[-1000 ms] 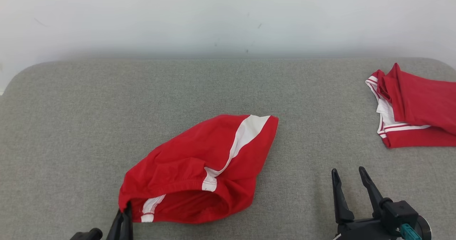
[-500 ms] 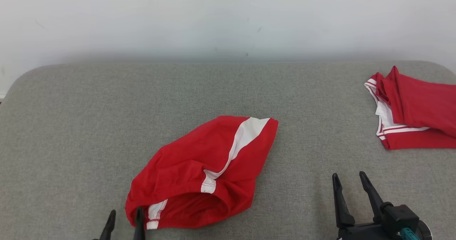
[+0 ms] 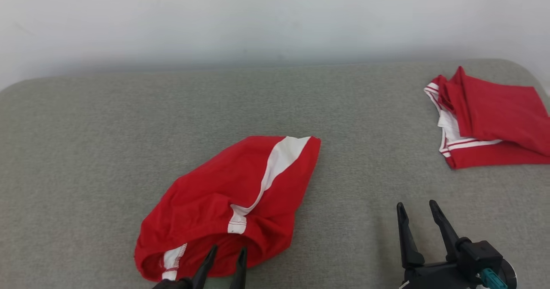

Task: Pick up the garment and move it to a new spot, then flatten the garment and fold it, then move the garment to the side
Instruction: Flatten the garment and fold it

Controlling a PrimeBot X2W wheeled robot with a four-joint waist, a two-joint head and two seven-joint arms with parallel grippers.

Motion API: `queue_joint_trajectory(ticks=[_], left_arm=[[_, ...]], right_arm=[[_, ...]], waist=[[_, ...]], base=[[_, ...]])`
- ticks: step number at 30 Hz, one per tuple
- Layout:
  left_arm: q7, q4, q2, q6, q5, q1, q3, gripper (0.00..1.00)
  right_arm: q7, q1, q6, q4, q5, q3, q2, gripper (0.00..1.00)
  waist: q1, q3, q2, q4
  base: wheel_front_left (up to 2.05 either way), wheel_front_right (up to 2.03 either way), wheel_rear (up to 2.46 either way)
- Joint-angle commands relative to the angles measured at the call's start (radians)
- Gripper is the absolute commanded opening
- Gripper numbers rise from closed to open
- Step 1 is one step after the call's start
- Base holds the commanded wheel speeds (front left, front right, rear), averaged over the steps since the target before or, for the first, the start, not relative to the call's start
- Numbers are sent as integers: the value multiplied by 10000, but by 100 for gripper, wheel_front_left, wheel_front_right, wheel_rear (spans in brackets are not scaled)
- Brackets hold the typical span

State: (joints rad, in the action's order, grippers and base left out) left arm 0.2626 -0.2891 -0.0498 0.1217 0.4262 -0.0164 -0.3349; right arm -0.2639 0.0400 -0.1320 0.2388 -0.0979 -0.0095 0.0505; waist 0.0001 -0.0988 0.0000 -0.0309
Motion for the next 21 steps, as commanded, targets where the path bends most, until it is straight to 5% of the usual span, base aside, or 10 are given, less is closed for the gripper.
queue_joint_trajectory(ticks=[1, 12, 13, 14, 15, 21], left_arm=[[30, -134, -18, -91, 162, -189, -47, 100], [29, -925, -13, -263, 935, -1300, -149, 100], [29, -991, -18, -292, 1019, -1385, -72, 46], [29, -1096, -11, -312, 903, -1494, -67, 9], [30, -1113, -3, -307, 778, -1595, -24, 0], [29, -332, -12, -168, 603, -1349, 142, 0]], right_arm=[[2, 9, 21, -13, -17, -23, -7, 100], [4, 46, 21, 8, -24, -112, -9, 100], [2, 23, 22, 3, -21, -122, -10, 100], [4, -8, 22, -6, -24, -138, -10, 100], [2, -42, 22, -19, -23, -123, -12, 100], [2, -207, 22, 2, -72, -261, -12, 100]], waist=[[-1, -93, 0, -291], [-1, -118, 0, -685], [-1, -100, 0, -659], [-1, -78, 0, -623], [-1, -59, 0, -588], [-1, 129, 0, -99]], base=[[0, 0, 0], [0, 0, 0], [0, 0, 0], [0, 0, 0], [0, 0, 0], [0, 0, 0]])
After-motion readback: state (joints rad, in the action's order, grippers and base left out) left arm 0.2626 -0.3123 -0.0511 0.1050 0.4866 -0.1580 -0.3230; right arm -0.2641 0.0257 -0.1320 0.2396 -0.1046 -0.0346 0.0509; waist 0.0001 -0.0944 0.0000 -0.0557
